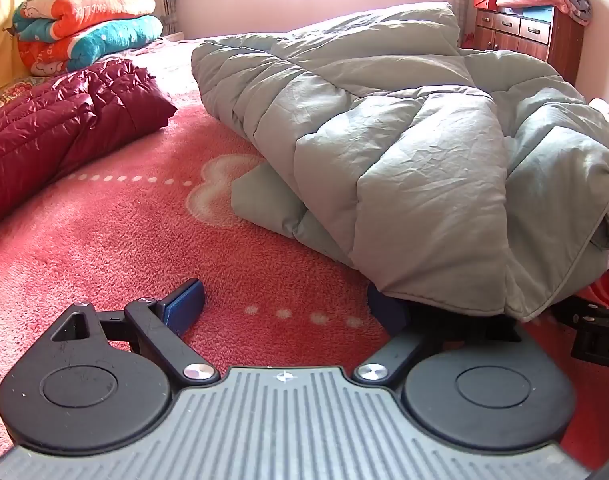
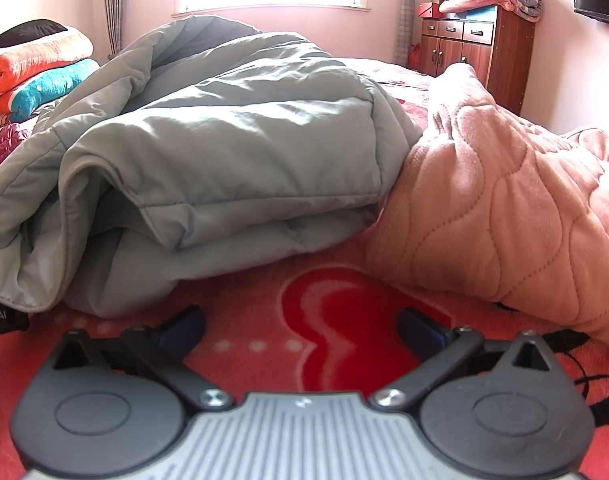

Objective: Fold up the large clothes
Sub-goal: 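Move both tools over the bed toward the grey-green puffer jacket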

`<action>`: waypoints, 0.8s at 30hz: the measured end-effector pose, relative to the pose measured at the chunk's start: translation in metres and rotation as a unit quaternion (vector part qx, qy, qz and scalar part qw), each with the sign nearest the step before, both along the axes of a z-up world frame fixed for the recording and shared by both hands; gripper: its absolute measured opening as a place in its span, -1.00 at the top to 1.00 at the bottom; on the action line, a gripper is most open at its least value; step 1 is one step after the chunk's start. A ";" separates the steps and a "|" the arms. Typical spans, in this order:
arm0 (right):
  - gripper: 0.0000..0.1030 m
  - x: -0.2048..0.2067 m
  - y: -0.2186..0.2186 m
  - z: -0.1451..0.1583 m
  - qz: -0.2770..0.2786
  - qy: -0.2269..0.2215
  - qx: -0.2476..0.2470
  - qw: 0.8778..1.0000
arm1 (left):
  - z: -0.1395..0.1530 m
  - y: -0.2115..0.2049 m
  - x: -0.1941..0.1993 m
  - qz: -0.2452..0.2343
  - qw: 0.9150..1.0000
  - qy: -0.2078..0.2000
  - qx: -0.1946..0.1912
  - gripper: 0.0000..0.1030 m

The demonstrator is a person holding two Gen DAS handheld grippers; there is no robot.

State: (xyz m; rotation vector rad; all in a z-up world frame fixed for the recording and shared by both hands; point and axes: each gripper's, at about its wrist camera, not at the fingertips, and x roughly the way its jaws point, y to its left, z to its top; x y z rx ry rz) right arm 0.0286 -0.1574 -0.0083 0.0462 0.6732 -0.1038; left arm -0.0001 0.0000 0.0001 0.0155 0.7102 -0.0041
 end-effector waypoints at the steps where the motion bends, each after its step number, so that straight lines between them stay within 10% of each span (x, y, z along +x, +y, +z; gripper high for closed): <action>1: -1.00 0.000 0.000 0.000 0.000 0.001 0.001 1.000 | 0.000 0.000 0.000 0.000 1.000 0.001 0.001 -1.00; 24: -0.99 -0.033 -0.025 0.072 -0.015 -0.006 -0.002 1.000 | 0.057 0.022 -0.079 0.058 0.998 -0.020 -0.031 -1.00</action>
